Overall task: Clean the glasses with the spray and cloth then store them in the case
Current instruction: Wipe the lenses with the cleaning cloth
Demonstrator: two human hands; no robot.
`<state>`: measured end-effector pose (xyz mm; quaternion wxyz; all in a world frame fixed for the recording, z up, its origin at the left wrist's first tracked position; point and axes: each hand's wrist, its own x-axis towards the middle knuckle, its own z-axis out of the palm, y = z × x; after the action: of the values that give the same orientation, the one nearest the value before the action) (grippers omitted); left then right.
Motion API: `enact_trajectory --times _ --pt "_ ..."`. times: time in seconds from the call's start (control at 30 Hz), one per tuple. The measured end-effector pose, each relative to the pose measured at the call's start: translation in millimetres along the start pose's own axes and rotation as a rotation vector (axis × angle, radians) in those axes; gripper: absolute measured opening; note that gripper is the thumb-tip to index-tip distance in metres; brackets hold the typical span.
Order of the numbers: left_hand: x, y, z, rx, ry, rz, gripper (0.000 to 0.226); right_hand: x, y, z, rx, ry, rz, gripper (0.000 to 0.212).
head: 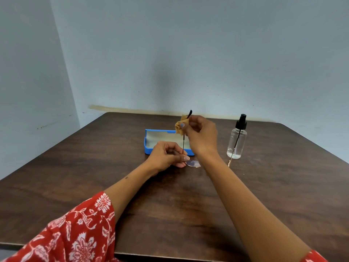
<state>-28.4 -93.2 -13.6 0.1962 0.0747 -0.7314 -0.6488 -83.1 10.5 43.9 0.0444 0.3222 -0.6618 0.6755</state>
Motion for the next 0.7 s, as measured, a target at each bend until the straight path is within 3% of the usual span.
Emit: enact_trajectory --times 0.33,0.7 --pt "0.5 -1.8 -1.2 0.042 -0.002 0.021 0.018 -16.3 21.8 -0.2 -0.161 -0.065 0.093 0.010" --pt "0.9 -1.2 -0.2 0.007 -0.004 -0.001 0.015 -3.2 -9.4 -2.1 0.184 0.068 -0.026 0.019"
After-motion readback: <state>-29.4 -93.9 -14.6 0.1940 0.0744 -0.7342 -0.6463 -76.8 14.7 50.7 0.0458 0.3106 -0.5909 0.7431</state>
